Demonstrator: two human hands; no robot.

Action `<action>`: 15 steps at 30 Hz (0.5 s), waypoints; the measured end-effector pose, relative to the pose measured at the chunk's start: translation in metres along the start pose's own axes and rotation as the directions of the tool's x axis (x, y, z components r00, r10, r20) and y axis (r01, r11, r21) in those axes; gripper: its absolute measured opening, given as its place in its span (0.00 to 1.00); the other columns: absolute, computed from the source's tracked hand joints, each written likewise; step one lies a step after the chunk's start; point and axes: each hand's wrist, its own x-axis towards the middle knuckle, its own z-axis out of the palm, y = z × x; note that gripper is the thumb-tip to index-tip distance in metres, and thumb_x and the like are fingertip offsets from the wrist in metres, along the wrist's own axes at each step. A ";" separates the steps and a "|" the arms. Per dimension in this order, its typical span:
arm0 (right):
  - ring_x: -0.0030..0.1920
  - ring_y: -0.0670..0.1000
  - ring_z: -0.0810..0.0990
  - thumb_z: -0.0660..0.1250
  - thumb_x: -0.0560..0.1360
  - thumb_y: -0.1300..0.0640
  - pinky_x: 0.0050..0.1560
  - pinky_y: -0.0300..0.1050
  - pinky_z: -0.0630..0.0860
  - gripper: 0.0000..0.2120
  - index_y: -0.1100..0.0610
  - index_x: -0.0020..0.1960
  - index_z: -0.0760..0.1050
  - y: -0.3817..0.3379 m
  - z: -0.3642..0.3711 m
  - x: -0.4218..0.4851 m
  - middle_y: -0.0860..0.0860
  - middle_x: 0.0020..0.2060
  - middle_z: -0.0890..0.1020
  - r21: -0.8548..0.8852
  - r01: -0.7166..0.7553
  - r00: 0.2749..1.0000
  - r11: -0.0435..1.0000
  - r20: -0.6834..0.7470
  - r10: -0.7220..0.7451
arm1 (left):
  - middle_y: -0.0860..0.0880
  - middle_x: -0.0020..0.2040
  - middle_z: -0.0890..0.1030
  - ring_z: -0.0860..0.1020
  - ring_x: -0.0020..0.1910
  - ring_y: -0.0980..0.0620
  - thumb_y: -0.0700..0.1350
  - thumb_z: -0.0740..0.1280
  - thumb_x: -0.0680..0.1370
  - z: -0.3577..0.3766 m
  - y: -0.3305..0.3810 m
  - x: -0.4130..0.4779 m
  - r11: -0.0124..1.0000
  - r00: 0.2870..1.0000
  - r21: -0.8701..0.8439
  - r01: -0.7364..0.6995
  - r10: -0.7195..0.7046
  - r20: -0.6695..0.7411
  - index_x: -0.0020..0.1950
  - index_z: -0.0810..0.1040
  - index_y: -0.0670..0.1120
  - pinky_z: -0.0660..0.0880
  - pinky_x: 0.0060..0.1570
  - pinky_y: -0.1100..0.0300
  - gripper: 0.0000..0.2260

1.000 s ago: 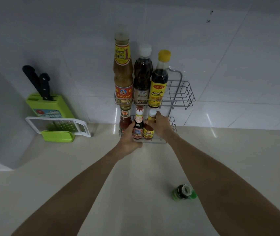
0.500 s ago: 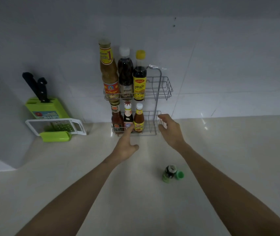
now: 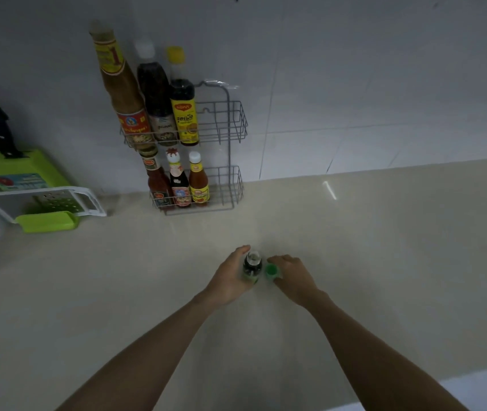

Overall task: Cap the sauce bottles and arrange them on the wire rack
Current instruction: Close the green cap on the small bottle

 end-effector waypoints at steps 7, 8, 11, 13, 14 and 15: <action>0.58 0.59 0.73 0.68 0.74 0.55 0.48 0.48 0.72 0.19 0.55 0.63 0.69 0.005 0.023 0.006 0.55 0.57 0.75 -0.020 -0.068 0.992 0.997 -0.109 0.065 | 0.50 0.54 0.79 0.75 0.52 0.53 0.39 0.71 0.72 0.023 -0.009 0.011 0.995 0.986 -0.098 0.021 -0.037 -0.165 0.61 0.73 0.45 0.67 0.41 0.77 0.19; 0.57 0.60 0.74 0.68 0.74 0.56 0.47 0.48 0.72 0.17 0.56 0.61 0.69 0.005 0.023 0.008 0.56 0.56 0.76 -0.001 -0.063 0.990 0.998 -0.123 0.063 | 0.50 0.52 0.78 0.75 0.51 0.53 0.38 0.71 0.72 0.024 -0.010 0.013 0.994 0.985 -0.107 0.025 -0.043 -0.165 0.59 0.73 0.45 0.67 0.40 0.78 0.17; 0.50 0.62 0.78 0.70 0.71 0.60 0.44 0.48 0.71 0.14 0.61 0.55 0.74 0.005 0.016 0.010 0.60 0.50 0.78 0.154 0.011 0.974 0.988 -0.227 0.025 | 0.46 0.53 0.79 0.75 0.50 0.52 0.37 0.70 0.72 0.023 -0.011 0.012 0.992 0.985 -0.123 0.012 -0.033 -0.169 0.57 0.74 0.44 0.66 0.40 0.79 0.15; 0.46 0.60 0.79 0.72 0.67 0.63 0.44 0.43 0.71 0.15 0.61 0.53 0.77 0.001 0.002 0.010 0.58 0.49 0.78 0.242 0.079 0.956 0.967 -0.294 -0.005 | 0.47 0.54 0.79 0.75 0.52 0.52 0.40 0.71 0.73 0.019 -0.012 0.010 0.991 0.977 -0.133 -0.011 -0.018 -0.211 0.58 0.74 0.45 0.67 0.43 0.77 0.15; 0.46 0.58 0.79 0.73 0.66 0.64 0.45 0.41 0.71 0.16 0.61 0.53 0.78 -0.002 -0.007 0.009 0.57 0.49 0.77 0.273 0.120 0.947 0.955 -0.321 -0.027 | 0.47 0.54 0.78 0.76 0.52 0.52 0.41 0.71 0.72 0.016 -0.013 0.007 0.990 0.973 -0.141 -0.024 -0.009 -0.232 0.57 0.74 0.47 0.68 0.46 0.74 0.15; 0.45 0.55 0.79 0.73 0.65 0.65 0.45 0.39 0.72 0.17 0.60 0.54 0.79 -0.008 -0.019 0.008 0.56 0.49 0.77 0.295 0.173 0.935 0.940 -0.349 -0.063 | 0.48 0.54 0.78 0.76 0.53 0.51 0.43 0.72 0.72 0.011 -0.012 0.004 0.987 0.967 -0.152 -0.045 0.005 -0.254 0.56 0.75 0.48 0.69 0.48 0.70 0.15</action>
